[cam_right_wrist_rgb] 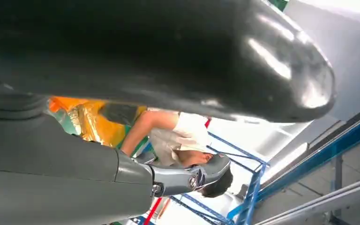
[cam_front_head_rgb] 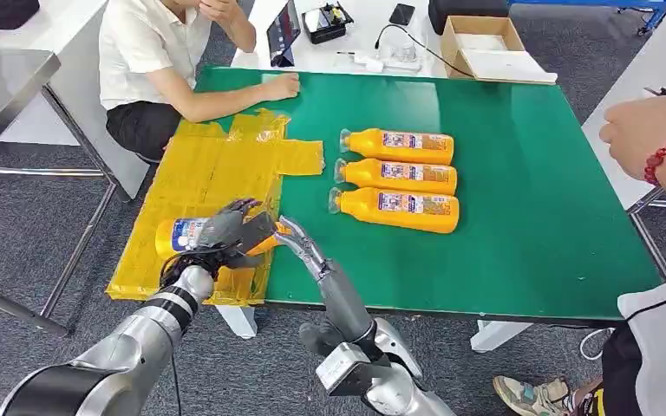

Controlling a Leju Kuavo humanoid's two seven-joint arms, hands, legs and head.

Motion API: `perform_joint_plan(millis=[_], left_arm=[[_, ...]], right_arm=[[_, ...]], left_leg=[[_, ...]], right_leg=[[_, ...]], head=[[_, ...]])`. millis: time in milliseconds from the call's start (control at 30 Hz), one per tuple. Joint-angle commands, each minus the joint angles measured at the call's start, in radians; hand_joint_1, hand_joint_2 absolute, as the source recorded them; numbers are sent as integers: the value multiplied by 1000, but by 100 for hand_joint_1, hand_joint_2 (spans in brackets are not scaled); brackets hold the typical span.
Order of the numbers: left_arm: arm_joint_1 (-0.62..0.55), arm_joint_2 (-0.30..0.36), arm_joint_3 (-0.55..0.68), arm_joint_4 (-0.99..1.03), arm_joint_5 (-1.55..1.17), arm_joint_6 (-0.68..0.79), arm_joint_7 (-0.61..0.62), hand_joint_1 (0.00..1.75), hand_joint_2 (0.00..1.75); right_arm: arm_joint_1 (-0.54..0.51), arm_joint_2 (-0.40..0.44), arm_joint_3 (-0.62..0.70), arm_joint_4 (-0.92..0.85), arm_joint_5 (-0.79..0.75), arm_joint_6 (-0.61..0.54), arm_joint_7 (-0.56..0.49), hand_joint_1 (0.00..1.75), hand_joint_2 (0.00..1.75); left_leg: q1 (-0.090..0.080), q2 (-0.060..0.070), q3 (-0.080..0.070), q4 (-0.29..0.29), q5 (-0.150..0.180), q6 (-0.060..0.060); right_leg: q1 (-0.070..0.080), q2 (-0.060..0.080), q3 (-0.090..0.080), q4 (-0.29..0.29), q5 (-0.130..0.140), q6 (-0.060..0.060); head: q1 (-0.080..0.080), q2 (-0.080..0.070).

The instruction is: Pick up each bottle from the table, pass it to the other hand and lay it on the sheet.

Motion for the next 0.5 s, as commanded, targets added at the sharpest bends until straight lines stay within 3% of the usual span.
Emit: perform_joint_plan(millis=[33,500], left_arm=[[25,-8,82,-3,173,-172,-79,0,175],[66,8,6,-65,392,-208,-153,0,175]], right_arm=[[-31,-5,5,103,-12,1,-27,0,0],[-28,-15,10,110,-17,-23,-30,0,0]], left_leg=[[0,5,3,-1,-1,-1],[0,5,2,-1,-1,-1]], right_leg=[[0,4,1,-1,1,-2],[0,3,0,1,0,-2]], head=[[0,0],[0,0]])
